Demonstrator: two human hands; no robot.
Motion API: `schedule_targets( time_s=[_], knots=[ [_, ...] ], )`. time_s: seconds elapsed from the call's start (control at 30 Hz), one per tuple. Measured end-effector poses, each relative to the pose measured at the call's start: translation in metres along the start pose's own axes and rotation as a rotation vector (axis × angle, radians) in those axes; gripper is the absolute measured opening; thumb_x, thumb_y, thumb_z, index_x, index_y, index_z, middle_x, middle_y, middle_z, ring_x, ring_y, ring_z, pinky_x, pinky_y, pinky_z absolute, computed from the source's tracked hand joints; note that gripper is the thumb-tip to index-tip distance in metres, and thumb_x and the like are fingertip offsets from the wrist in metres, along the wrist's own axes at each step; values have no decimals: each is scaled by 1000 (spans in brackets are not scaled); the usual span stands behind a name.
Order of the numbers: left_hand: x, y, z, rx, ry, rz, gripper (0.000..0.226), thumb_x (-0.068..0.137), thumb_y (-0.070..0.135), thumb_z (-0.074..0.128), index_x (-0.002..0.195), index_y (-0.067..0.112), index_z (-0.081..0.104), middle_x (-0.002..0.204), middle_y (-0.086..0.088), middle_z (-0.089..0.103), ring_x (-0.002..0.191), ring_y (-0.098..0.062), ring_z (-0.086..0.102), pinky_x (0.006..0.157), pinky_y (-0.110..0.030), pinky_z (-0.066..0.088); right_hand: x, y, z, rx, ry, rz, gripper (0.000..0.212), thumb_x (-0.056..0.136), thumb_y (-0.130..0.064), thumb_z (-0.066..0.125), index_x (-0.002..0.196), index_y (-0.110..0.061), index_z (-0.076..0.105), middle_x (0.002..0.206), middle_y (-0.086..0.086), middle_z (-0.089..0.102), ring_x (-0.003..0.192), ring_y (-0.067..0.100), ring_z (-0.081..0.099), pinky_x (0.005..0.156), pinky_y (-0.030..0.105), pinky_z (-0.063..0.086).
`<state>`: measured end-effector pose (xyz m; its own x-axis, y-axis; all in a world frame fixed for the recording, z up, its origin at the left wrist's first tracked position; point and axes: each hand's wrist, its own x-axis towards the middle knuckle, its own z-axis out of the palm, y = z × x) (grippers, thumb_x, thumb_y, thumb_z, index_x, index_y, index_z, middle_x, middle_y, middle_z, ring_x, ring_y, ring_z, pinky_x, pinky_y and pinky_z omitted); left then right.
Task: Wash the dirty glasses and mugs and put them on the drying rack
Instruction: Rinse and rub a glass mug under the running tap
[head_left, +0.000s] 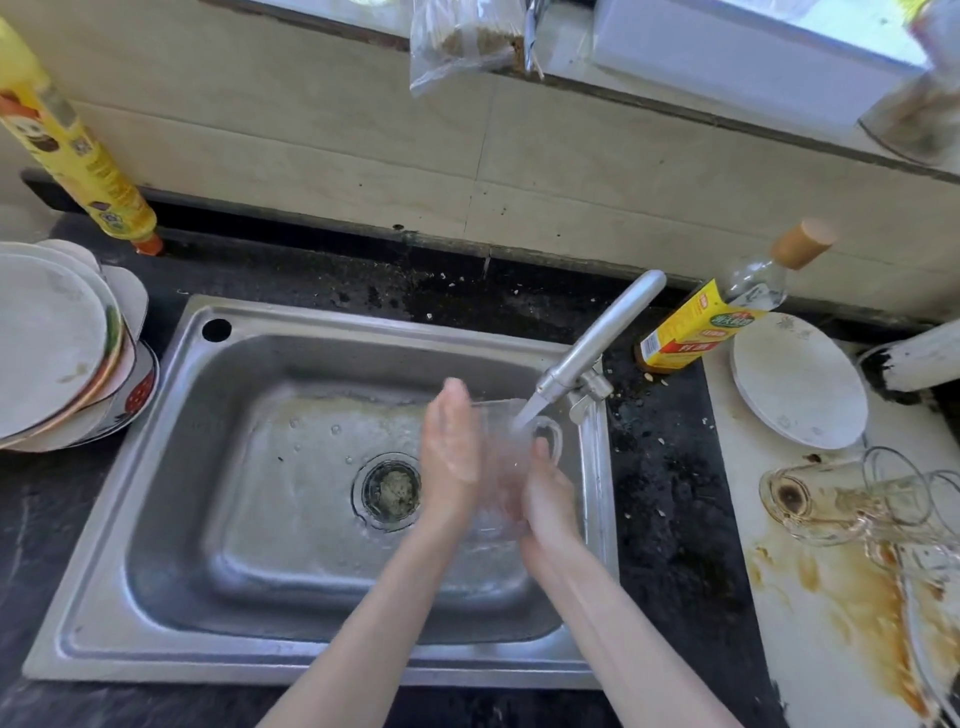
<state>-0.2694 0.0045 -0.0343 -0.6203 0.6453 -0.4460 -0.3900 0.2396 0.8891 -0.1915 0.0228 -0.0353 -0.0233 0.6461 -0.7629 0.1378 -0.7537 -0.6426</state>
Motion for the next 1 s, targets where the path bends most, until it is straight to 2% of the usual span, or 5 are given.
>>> schedule_targets(
  time_s=[0.1, 0.27, 0.43, 0.73, 1.0],
  knots=[
    [4, 13, -7, -162, -66, -271, 48, 98, 47, 25, 108, 19, 63, 94, -8, 68, 91, -22, 63, 76, -37, 51, 1, 0, -1, -37, 13, 41, 51, 97, -48, 39, 125, -9, 57, 122, 11, 63, 114, 26, 59, 103, 44, 44],
    [-15, -7, -6, 38, -274, -122, 57, 85, 60, 40, 132, 28, 46, 135, 0, 49, 124, -16, 47, 107, -42, 36, 12, 2, -12, -31, 104, 83, 54, 95, -49, 43, 122, -4, 56, 121, 19, 62, 112, 37, 58, 96, 53, 46],
    [-3, 0, -22, 48, -477, -246, 40, 88, 12, 56, 128, 12, 52, 116, -1, 62, 103, -14, 59, 85, -27, 46, 24, 1, -25, -161, 105, 61, 54, 95, -52, 41, 113, -7, 64, 109, 12, 68, 92, 26, 63, 79, 35, 53],
    [9, 13, -36, 756, -391, 137, 24, 85, 10, 62, 62, 14, 54, 73, -11, 66, 62, -24, 69, 60, -44, 56, 26, 1, -19, -251, -72, -103, 49, 94, -52, 39, 86, -11, 65, 92, 18, 72, 92, 25, 65, 101, 46, 43],
    [-4, 4, -37, 624, -576, 165, 51, 85, -10, 46, 120, 26, 48, 111, 9, 63, 105, -11, 60, 86, -25, 49, 29, -14, -20, -171, 37, -256, 53, 96, -49, 38, 67, -13, 64, 73, 8, 68, 74, 23, 63, 76, 33, 48]
  ],
)
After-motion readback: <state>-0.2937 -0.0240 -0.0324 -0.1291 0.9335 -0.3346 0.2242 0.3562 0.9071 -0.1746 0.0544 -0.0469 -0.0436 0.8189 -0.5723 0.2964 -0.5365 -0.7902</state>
